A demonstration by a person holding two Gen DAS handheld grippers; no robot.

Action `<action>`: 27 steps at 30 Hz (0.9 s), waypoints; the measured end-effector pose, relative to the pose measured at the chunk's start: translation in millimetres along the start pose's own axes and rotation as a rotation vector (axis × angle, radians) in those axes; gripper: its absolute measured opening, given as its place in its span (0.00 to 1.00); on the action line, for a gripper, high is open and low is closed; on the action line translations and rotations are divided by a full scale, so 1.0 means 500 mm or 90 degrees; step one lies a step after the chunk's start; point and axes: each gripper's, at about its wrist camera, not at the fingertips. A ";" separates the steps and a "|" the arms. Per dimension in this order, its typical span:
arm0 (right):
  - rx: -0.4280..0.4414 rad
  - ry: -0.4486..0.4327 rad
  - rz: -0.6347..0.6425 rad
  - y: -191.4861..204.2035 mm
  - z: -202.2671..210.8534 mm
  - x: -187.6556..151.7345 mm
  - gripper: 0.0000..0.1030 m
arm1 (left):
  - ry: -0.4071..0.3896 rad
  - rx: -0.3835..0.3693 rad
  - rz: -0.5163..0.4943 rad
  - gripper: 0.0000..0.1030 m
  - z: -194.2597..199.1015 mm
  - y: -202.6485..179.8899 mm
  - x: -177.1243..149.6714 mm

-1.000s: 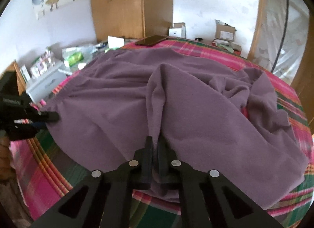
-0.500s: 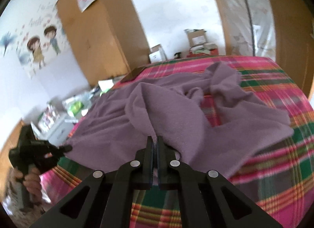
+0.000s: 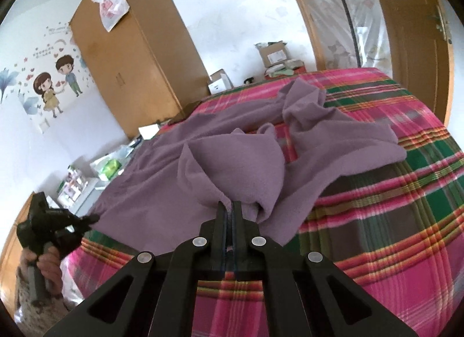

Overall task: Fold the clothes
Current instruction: 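Hold the waistband with the left gripper while the right gripper grasps the garment edge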

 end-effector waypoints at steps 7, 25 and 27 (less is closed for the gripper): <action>0.015 0.009 -0.071 -0.053 0.013 -0.021 0.23 | 0.005 0.002 0.008 0.04 -0.003 0.012 0.005; 0.065 0.057 -0.195 -0.139 -0.047 -0.003 0.34 | 0.006 0.019 0.018 0.04 -0.004 0.020 0.011; 0.041 0.070 -0.188 -0.133 -0.058 0.006 0.39 | 0.007 0.021 0.016 0.04 -0.007 0.018 0.010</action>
Point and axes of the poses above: each gripper's, at about its wrist camera, not at the fingertips, and z roughly against the way its jaws point, y to its left, x to its top, and after that the axes turned 8 degrees about y, right-handed
